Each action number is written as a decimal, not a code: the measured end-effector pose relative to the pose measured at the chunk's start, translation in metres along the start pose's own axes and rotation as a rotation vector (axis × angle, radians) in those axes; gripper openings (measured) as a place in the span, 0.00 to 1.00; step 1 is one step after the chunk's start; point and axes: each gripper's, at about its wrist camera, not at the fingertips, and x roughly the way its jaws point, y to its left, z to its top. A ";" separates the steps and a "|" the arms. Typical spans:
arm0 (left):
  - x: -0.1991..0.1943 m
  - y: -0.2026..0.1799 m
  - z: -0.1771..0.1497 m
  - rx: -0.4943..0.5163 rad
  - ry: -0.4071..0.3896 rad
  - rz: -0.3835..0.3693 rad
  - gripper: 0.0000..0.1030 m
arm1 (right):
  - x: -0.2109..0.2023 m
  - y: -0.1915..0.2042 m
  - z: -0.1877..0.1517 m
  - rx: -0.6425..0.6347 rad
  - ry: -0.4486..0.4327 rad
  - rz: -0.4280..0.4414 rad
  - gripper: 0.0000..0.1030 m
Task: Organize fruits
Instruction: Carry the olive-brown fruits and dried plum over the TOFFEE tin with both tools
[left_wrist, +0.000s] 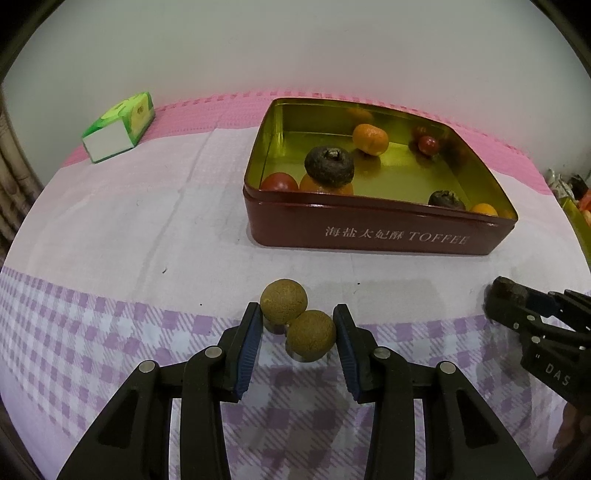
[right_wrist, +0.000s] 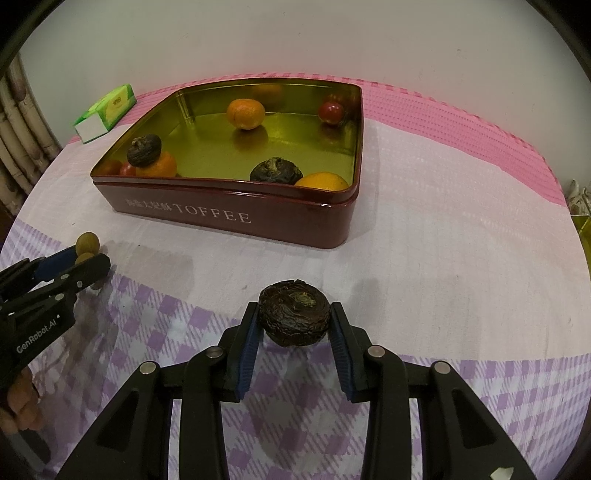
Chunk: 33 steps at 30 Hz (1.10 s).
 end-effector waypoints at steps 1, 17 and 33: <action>-0.001 0.000 0.000 0.000 0.000 -0.002 0.39 | -0.001 -0.001 0.000 0.003 -0.001 0.003 0.33; -0.021 -0.004 0.023 0.015 -0.052 -0.025 0.39 | -0.035 0.007 0.016 -0.009 -0.069 0.038 0.33; -0.029 0.001 0.069 0.030 -0.119 -0.032 0.39 | -0.039 0.009 0.060 -0.042 -0.119 0.028 0.33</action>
